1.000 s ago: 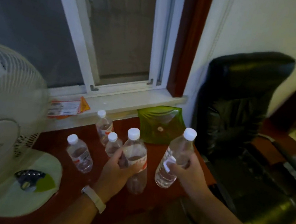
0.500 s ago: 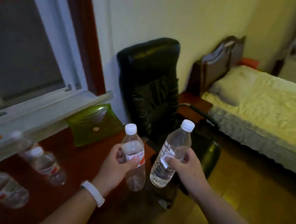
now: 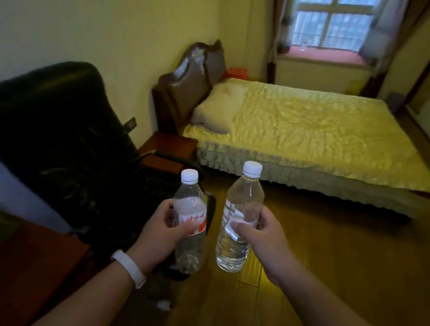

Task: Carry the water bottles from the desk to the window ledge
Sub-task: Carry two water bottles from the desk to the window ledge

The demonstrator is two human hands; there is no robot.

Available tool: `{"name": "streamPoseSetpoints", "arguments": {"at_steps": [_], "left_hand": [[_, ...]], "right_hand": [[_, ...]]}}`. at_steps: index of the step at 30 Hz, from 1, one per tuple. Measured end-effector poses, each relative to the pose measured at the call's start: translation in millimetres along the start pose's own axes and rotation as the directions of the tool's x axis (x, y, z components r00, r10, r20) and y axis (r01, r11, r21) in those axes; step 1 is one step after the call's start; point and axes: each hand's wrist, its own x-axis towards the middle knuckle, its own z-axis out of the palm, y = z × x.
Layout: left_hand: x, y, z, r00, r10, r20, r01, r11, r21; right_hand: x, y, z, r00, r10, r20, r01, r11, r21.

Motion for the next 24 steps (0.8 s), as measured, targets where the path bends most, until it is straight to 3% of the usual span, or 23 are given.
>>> {"name": "streamPoseSetpoints", "arguments": {"at_steps": [10, 15, 24], "left_hand": [[90.5, 46.1, 168.4, 0.957, 0.05, 0.287, -0.04, 0.998, -0.039], [137.9, 56.1, 227.9, 0.912, 0.085, 0.402, -0.081, 0.996, -0.028], [276.8, 58.3, 328.2, 0.803, 0.095, 0.589, -0.031, 0.993, -0.117]], "right_hand": [[6.9, -6.5, -167.9, 0.954, -0.011, -0.299, 0.028, 0.998, 0.052], [18.3, -2.5, -221.1, 0.9, 0.003, -0.436, 0.029, 0.997, 0.067], [98.3, 3.5, -295.7, 0.768, 0.038, -0.639, -0.023, 0.999, 0.032]]}}
